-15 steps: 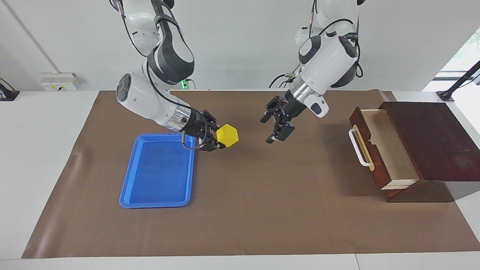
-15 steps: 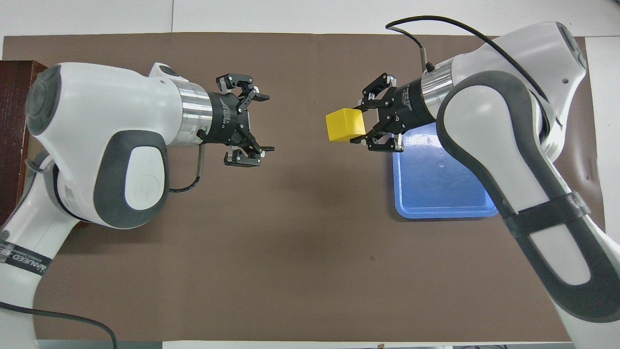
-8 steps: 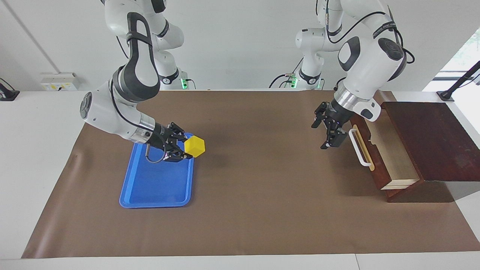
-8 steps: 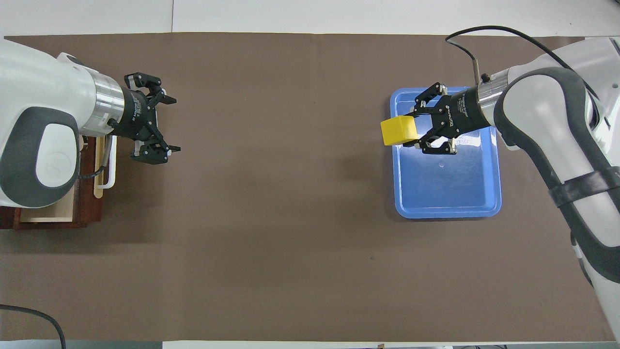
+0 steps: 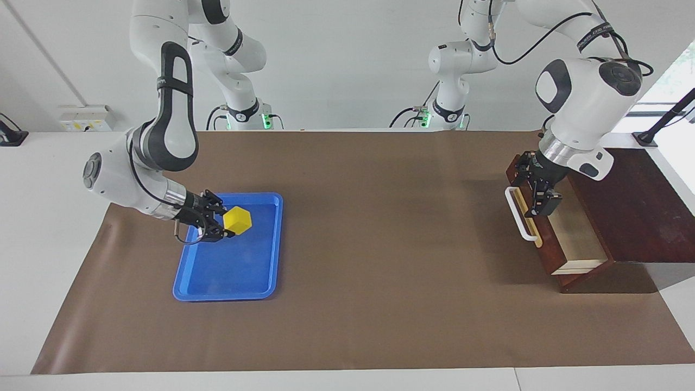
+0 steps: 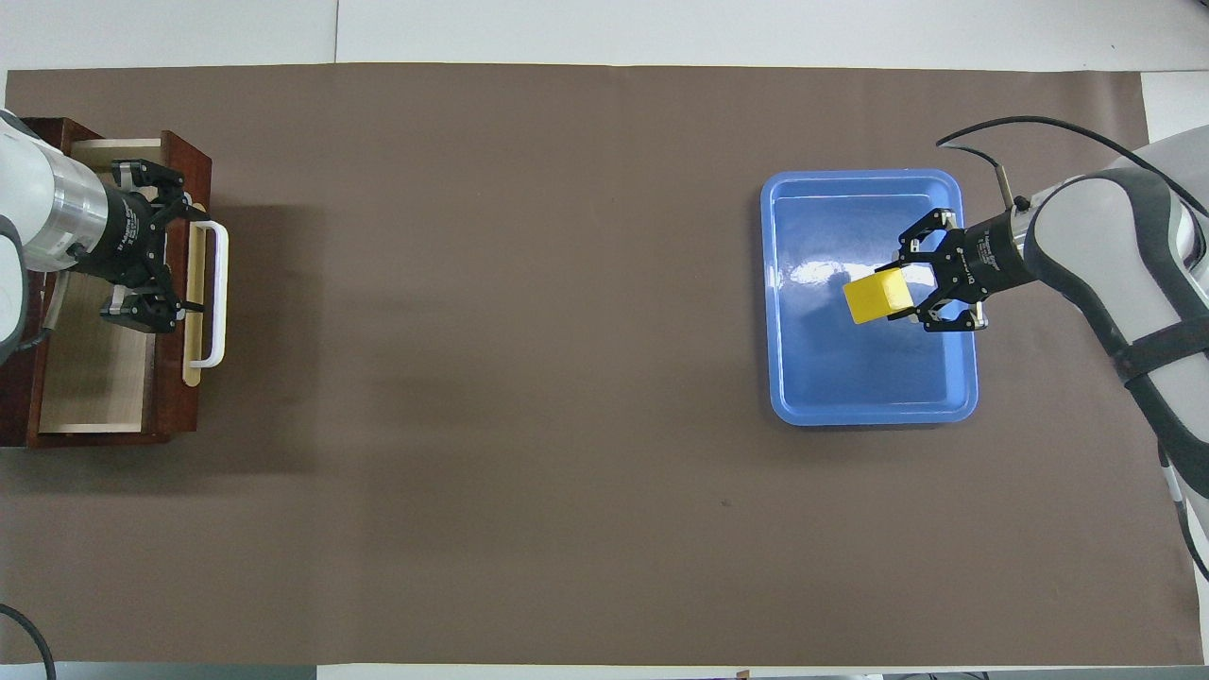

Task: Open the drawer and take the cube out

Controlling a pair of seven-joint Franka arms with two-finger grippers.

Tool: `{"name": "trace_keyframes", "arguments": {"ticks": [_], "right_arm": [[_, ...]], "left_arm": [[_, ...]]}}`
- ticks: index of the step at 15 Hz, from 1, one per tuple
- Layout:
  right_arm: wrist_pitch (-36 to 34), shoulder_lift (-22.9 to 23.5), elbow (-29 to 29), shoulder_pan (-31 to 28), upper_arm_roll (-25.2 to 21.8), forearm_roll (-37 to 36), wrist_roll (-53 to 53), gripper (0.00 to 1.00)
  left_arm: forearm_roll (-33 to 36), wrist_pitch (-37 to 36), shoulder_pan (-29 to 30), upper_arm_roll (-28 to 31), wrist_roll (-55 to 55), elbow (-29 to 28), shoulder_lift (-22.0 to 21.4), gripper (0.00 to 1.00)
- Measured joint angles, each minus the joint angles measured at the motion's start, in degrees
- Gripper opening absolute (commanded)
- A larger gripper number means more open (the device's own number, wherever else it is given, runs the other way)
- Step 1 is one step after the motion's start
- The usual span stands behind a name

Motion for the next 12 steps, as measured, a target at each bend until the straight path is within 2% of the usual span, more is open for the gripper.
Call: {"name": "trace_keyframes", "arguments": {"ticks": [5,12], "right_arm": [[4.52,0.37,0.04,0.25,0.13,-5.12,0.51,0.00],[9.78,1.88,-1.29,1.79,0.26,-10.02,5.34,0.00]], "left_arm": [[2.04,-0.89,2.19,0.11,-7.41,-2.11,0.29,1.00],[3.58,4.05,2.49,-0.17,-12.24,-5.46,0.31,1.00]]}}
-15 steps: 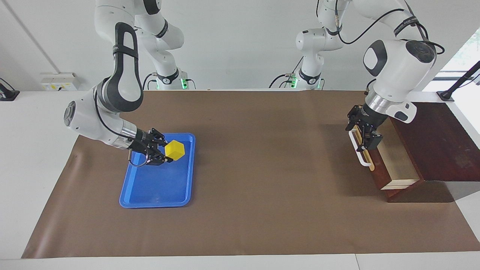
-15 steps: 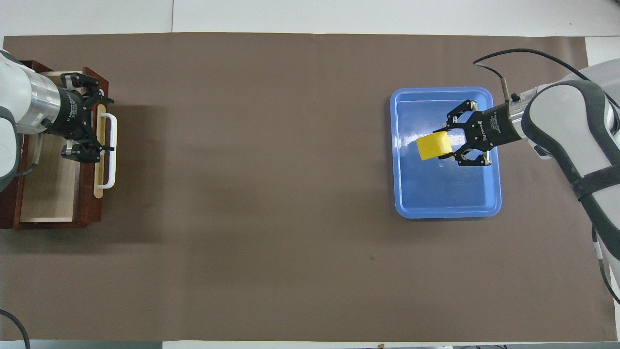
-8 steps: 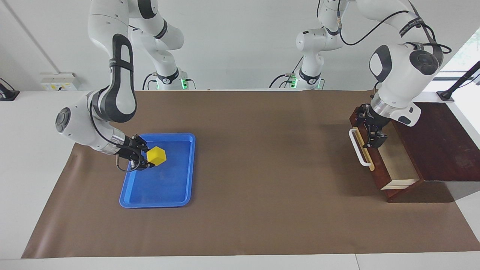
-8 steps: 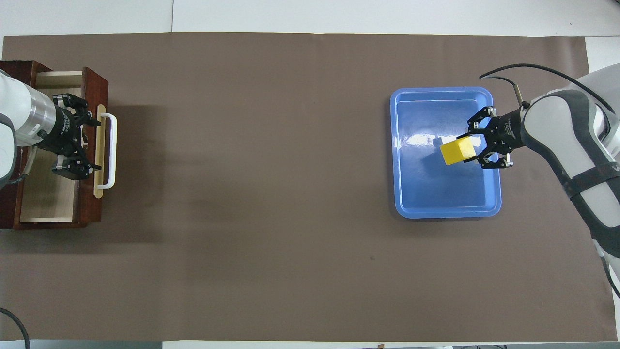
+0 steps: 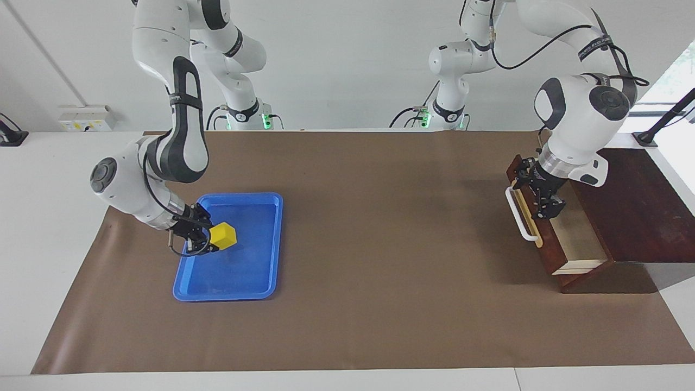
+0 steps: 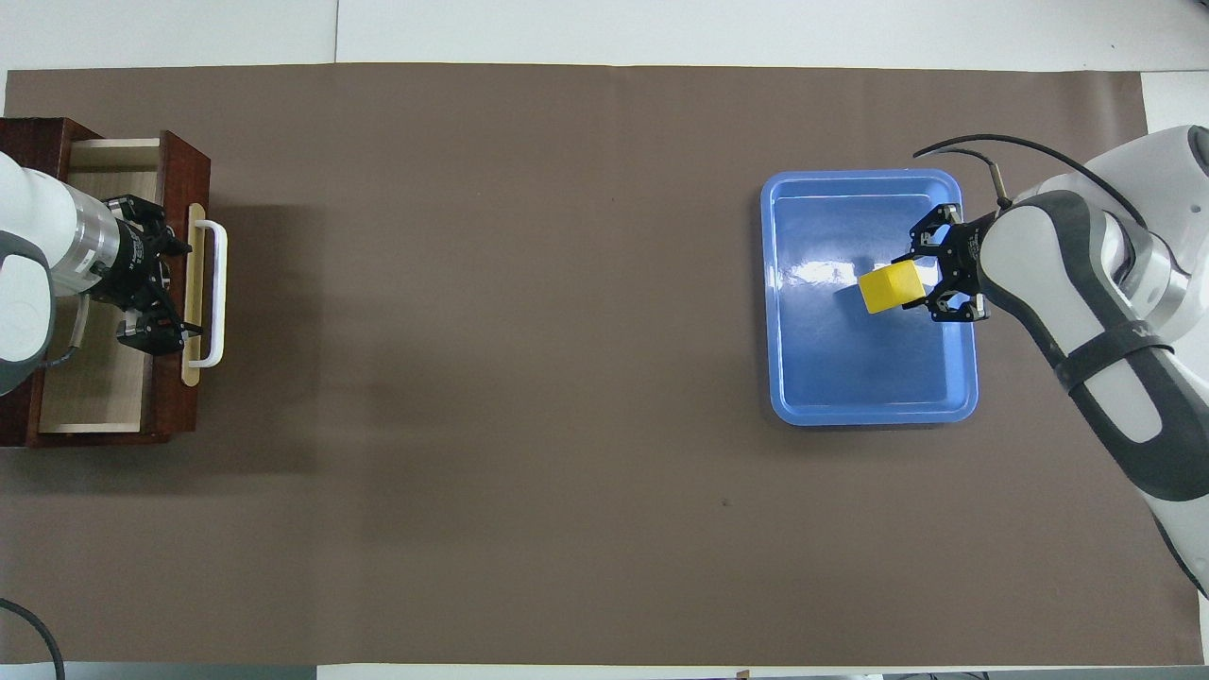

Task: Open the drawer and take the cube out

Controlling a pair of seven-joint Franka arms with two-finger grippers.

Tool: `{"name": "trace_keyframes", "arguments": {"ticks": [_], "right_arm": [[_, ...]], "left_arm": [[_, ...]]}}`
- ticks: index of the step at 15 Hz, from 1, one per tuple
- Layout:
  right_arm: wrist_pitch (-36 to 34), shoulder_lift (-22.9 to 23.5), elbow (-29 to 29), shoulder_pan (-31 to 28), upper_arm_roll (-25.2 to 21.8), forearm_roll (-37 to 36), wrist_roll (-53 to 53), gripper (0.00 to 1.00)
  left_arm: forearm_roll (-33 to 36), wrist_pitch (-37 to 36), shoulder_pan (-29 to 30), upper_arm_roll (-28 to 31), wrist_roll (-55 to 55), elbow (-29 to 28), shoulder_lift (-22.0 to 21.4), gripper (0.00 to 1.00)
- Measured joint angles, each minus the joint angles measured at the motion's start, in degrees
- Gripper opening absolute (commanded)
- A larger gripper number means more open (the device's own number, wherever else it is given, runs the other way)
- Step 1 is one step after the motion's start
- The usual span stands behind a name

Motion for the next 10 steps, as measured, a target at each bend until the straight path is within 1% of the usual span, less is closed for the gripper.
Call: {"name": "trace_keyframes", "arguments": {"ticks": [3,10], "right_arm": [[0.86,0.01,-0.36,3.16,0.05,-5.39,5.87,0.00],[1.02,0.01,-0.36,6.90,0.05,-10.00,15.28,0.00]], "left_arm": [[1.65,0.24,1.15,0.04,0.78,-0.08,0.01,1.00],[2.22,1.69,6.58,0.14,8.04,-0.10,0.25,1.00]]}}
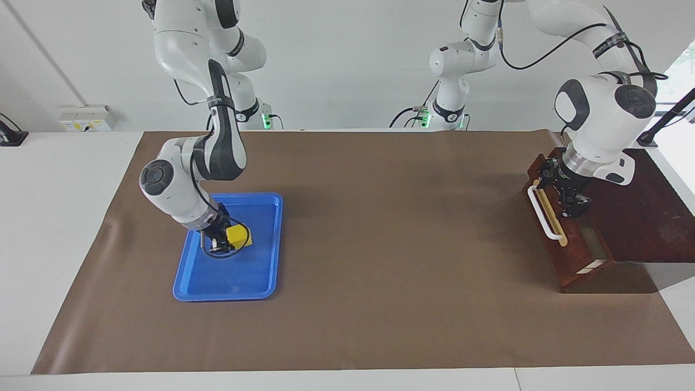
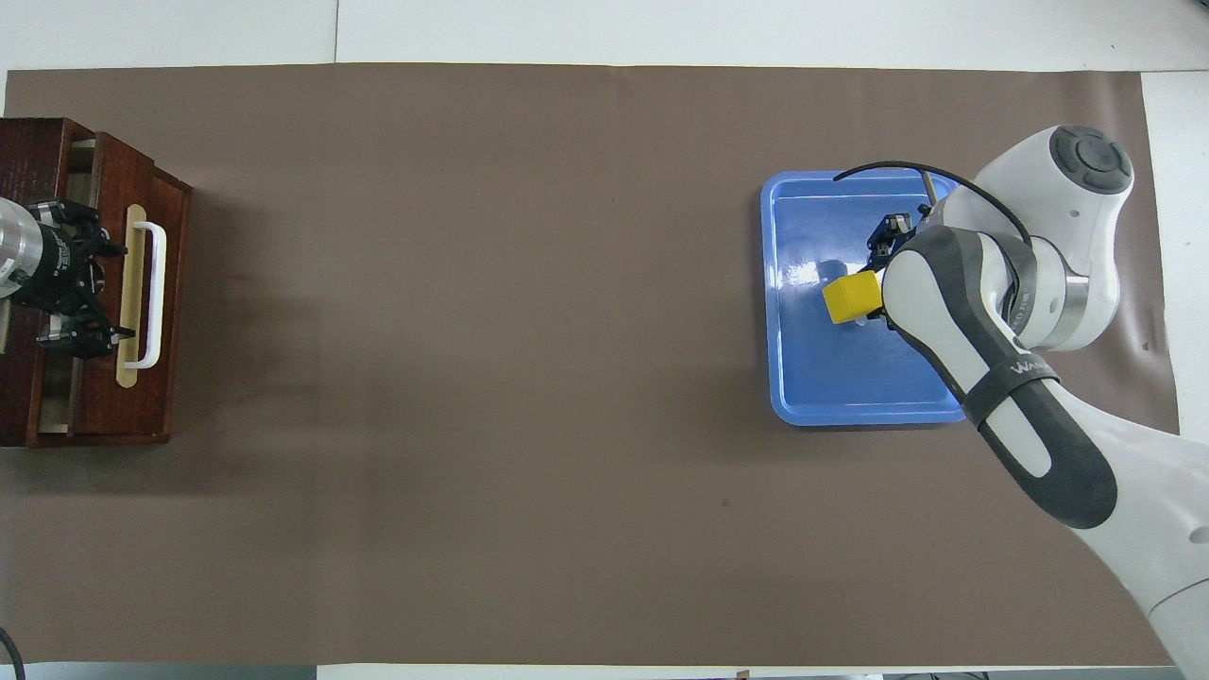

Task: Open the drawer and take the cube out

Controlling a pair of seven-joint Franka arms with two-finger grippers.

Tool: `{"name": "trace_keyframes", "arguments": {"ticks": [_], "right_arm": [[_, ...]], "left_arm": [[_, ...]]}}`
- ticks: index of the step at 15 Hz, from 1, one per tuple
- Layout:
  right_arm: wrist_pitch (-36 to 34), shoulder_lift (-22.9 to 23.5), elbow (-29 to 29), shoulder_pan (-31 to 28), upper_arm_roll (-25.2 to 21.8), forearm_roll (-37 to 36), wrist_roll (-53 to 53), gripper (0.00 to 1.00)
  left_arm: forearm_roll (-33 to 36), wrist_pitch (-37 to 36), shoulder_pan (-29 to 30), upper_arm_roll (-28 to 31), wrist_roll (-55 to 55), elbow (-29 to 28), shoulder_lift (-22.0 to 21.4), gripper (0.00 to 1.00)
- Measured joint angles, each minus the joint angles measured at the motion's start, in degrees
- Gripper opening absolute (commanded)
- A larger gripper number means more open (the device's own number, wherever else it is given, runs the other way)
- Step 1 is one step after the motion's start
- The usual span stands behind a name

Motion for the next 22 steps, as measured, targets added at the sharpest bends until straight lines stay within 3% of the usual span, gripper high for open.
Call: {"name": "trace_keyframes", "arguments": {"ticks": [4,13,20,21,22], "right_arm": [[0.10,-0.01,0.12,-0.02,-0.22,-0.15,3.82,0.00],[1.44,-0.02,-0.03,-1.69,-1.81,-0.15,6.15,0.00],[2.51,-0.32,-2.54,-1.54,-1.77,-0.22,6.14,0.00],[2.51,-0.47,-2.82,-1.47,-1.74,-0.22,6.14,0.26],[2.52,-0.58,-2.97,-1.34,-1.74,-0.22,6.14,0.65]], "left_arm": [[-0.36,0.85,3.22,-0.14,4.69,-0.02,0.14,1.00],[0.14,0.47,2.96,-0.96,5.86,1.34,-0.72,1.00],[0.05,-9.57,-0.01,-1.85,19.27,6.56,-4.51,1.00],[-0.29,-11.03,-0.20,-1.85,22.42,7.68,-4.51,1.00],[-0.82,-12.31,-0.26,-1.85,26.47,8.54,-4.51,1.00]]}}
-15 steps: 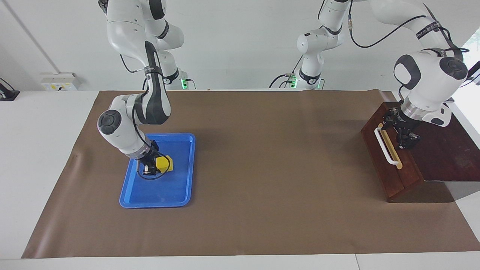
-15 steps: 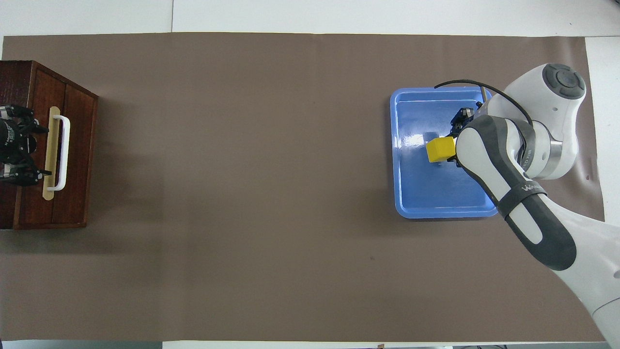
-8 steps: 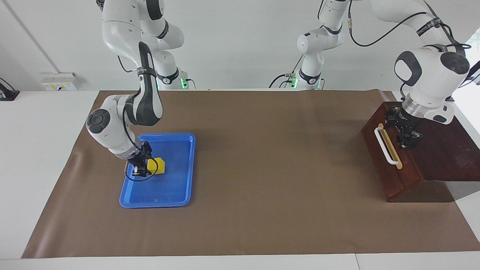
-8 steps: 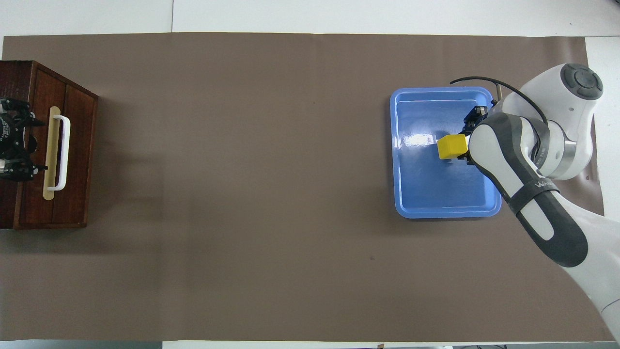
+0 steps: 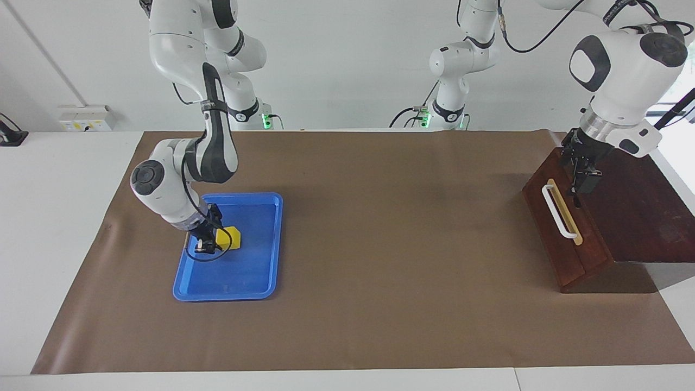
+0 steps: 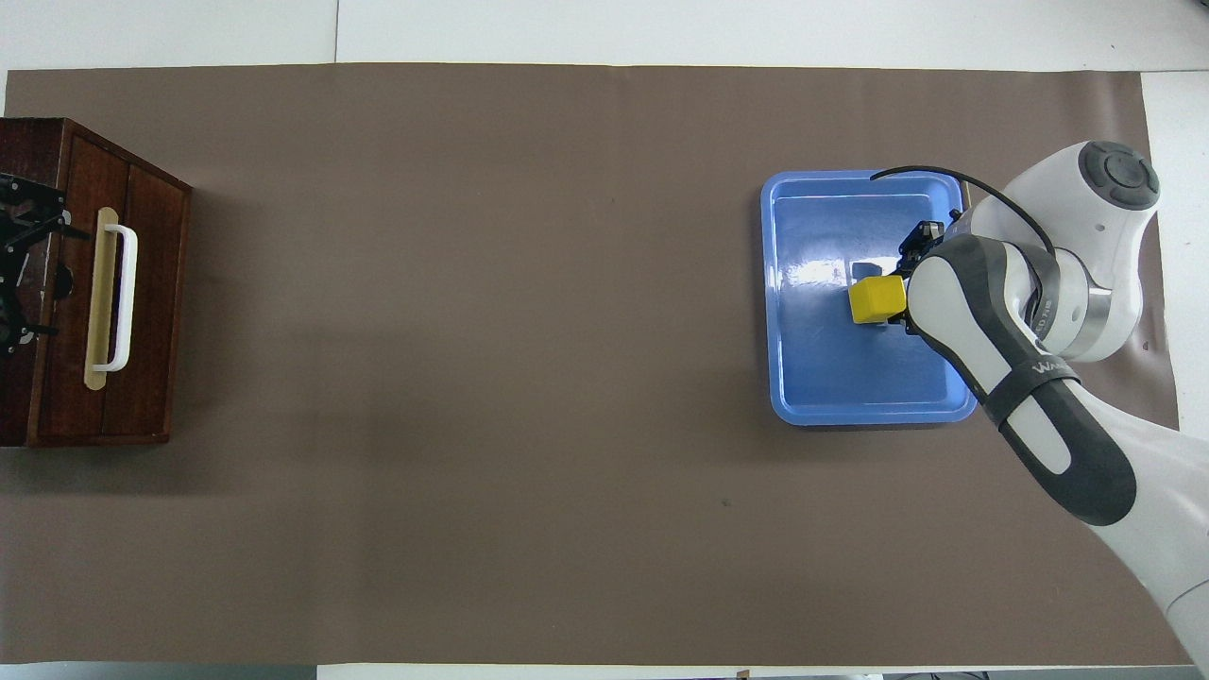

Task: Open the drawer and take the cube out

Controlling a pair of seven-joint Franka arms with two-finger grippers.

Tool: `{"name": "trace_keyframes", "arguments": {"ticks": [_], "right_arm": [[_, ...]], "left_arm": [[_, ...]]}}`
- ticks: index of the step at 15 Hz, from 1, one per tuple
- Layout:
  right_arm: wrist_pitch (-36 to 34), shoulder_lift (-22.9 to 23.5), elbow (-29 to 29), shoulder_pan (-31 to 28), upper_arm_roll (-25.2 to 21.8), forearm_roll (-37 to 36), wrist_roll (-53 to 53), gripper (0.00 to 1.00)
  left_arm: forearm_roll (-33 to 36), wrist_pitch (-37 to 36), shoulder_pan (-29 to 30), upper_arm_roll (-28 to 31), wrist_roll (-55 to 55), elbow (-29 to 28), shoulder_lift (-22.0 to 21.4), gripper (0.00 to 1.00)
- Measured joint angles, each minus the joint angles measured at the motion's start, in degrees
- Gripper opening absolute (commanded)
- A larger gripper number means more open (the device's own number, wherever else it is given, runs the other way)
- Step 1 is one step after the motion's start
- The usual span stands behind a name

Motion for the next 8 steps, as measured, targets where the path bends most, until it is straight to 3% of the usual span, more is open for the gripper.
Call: {"name": "trace_keyframes", "arguments": {"ticks": [1,2,5,8], "right_arm": [[0.00,-0.09,-0.13,0.14,0.00,-0.01,-0.08,0.80],[0.00,-0.11,-0.28,0.24,0.01,-0.02,-0.24,0.88],[0.01,-0.19,-0.40,0.24,-0.01,-0.03,-1.14,0.99],[-0.35,-1.83,0.33,-0.09,-0.06,-0.04,-1.34,1.00]], "left_arm": [[-0.42,-1.29,0.00,0.05,4.72,0.72,0.01,1.00],[-0.79,-2.42,0.02,0.14,8.73,1.34,0.01,1.00],[-2.50,-4.72,0.01,0.17,18.55,2.95,0.01,1.00],[-3.52,-6.71,-0.05,-0.10,25.64,3.59,0.01,1.00]]}}
